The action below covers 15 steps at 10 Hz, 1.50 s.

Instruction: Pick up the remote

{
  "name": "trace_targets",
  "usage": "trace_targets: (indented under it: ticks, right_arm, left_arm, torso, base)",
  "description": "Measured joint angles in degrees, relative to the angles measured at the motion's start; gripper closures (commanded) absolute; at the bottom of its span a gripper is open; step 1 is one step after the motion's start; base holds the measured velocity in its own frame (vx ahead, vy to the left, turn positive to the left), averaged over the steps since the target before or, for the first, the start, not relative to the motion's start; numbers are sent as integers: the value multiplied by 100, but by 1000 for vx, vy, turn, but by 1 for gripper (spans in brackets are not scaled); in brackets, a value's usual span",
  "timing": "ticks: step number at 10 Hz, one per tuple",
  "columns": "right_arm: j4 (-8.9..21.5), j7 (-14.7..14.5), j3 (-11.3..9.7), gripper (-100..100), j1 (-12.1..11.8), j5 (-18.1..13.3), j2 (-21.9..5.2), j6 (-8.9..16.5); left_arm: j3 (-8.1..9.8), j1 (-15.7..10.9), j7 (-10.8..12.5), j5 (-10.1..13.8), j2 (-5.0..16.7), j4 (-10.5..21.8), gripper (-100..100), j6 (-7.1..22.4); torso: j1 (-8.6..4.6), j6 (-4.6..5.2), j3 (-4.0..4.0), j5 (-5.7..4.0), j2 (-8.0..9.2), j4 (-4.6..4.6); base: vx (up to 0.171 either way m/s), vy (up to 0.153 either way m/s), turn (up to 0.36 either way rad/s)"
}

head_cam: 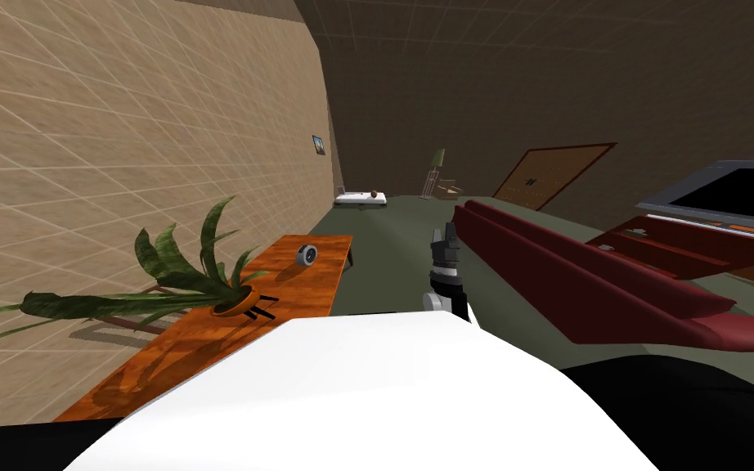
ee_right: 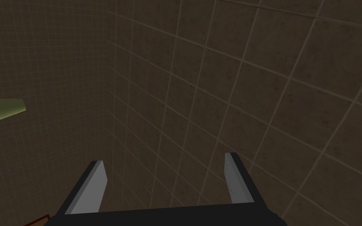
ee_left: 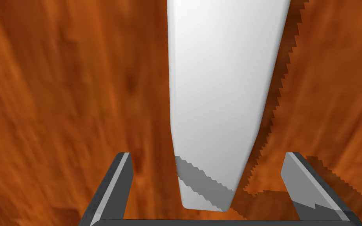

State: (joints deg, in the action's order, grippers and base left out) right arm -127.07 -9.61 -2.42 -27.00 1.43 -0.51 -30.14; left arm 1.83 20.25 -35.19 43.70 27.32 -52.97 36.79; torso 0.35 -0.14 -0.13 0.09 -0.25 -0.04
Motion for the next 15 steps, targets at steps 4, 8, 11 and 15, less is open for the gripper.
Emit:
trace_targets:
  ticks: [4,8,11,15]
  right_arm:
    - [0,0,0,0,-1,0,0,0]
    - [0,0,0,0,1,0,0,0]
    - [0,0,0,0,0,0,0,0]
    - [0,0,0,0,-1,0,0,0]
  left_arm:
    - [-40,-106,-201,184,-31,306,-100,85]
    - [-71,-474,184,-207,-303,672,-100,-87]
    - [-86,-642,236,-280,-421,946,100,-242]
    - [-86,-643,235,-280,-420,942,100,-240]
  torso:
    - [-14,-1,-6,-3,-10,-2]
    - [4,-1,12,1,22,4]
    - [-8,-2,0,-2,-1,0]
    - [-13,-3,-6,-2,-10,-3]
  base:
    - [-14,17,-63]
    - [-82,54,-66]
    - [-21,17,-19]
    - [0,0,0]
